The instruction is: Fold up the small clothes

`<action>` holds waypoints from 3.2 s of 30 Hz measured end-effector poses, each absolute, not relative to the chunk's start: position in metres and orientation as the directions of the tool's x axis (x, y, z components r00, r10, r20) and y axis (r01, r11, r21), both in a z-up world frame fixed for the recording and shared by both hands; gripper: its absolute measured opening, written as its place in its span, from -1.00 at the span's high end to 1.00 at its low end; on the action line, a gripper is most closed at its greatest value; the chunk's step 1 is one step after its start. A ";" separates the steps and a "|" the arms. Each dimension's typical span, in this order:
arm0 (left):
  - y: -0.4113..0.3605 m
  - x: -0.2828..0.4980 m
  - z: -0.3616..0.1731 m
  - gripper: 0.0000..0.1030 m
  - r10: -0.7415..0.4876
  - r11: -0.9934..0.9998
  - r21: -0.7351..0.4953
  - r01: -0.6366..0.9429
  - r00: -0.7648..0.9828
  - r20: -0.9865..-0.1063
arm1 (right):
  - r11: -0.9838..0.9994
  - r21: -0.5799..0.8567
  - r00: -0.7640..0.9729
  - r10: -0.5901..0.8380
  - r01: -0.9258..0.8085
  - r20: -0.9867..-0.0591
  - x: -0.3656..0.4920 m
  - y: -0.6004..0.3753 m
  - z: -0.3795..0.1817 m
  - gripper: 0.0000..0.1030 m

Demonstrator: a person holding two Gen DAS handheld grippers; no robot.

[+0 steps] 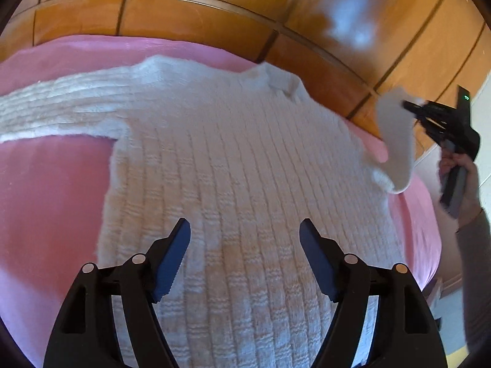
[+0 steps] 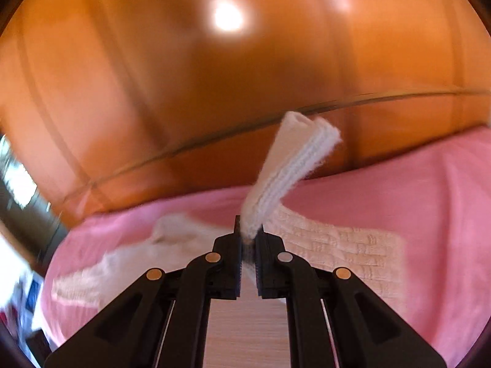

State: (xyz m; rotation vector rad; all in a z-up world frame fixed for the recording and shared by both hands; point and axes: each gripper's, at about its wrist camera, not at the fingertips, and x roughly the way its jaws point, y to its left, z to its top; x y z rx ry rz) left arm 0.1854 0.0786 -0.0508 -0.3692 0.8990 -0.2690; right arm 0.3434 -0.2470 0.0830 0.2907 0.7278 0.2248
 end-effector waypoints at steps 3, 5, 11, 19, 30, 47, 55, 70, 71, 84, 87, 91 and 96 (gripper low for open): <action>0.087 0.188 -0.047 -0.41 -0.390 0.893 -0.444 0.067 0.604 -0.694 | 0.924 0.329 0.669 0.372 -0.197 -0.643 0.354 -0.188 0.066 0.89; 0.089 0.190 -0.046 -0.41 -0.393 0.892 -0.446 0.070 0.606 -0.692 | 0.909 0.333 0.628 0.416 -0.252 -0.658 0.348 -0.155 0.053 0.82; 0.090 0.211 -0.047 -0.41 -0.414 0.881 -0.468 0.066 0.586 -0.696 | 0.862 0.443 0.616 0.493 -0.248 -0.615 0.316 -0.156 0.044 -0.08; 0.075 0.281 -0.056 -0.41 -0.442 0.855 -0.518 0.024 0.558 -0.703 | 0.881 0.471 0.663 0.382 -0.049 -0.644 0.253 -0.257 0.021 -0.16; 0.041 0.359 -0.052 0.81 -0.452 0.855 -0.516 0.052 0.563 -0.692 | 0.882 0.463 0.690 0.278 0.092 -0.668 0.238 -0.319 0.005 -0.16; 0.075 0.354 -0.072 0.04 -0.260 0.932 -0.360 -0.049 0.601 -0.756 | 0.978 0.202 0.629 0.127 0.050 -0.767 0.307 -0.230 -0.064 -0.37; 0.190 0.271 -0.063 -0.12 -0.319 0.776 -0.585 -0.235 0.655 -0.685 | 0.997 0.080 0.603 0.060 0.006 -0.795 0.313 -0.205 -0.068 -0.74; 0.438 0.166 -0.089 -0.13 0.033 0.293 -0.714 -0.636 0.753 -0.658 | 0.999 0.039 0.608 0.036 -0.008 -0.793 0.310 -0.197 -0.071 -0.87; 0.446 0.169 -0.090 -0.13 0.034 0.280 -0.716 -0.640 0.752 -0.658 | 0.999 0.036 0.608 0.032 -0.006 -0.793 0.309 -0.196 -0.071 -0.88; 0.421 0.238 -0.049 0.85 0.006 0.530 -0.652 -0.543 0.771 -0.637 | 1.000 0.007 0.607 0.004 0.002 -0.794 0.307 -0.188 -0.071 -0.89; 0.372 0.253 -0.028 0.85 -0.057 0.629 -0.643 -0.436 0.800 -0.598 | 1.000 0.007 0.608 0.004 0.002 -0.794 0.307 -0.187 -0.071 -0.90; 0.274 0.282 -0.011 0.85 -0.208 0.727 -0.640 -0.250 0.808 -0.552 | 1.000 0.008 0.609 0.005 0.002 -0.793 0.307 -0.187 -0.071 -0.90; 0.171 0.312 -0.023 0.85 -0.343 0.788 -0.606 -0.103 0.745 -0.572 | 1.000 0.019 0.611 0.013 0.003 -0.791 0.307 -0.188 -0.071 -0.90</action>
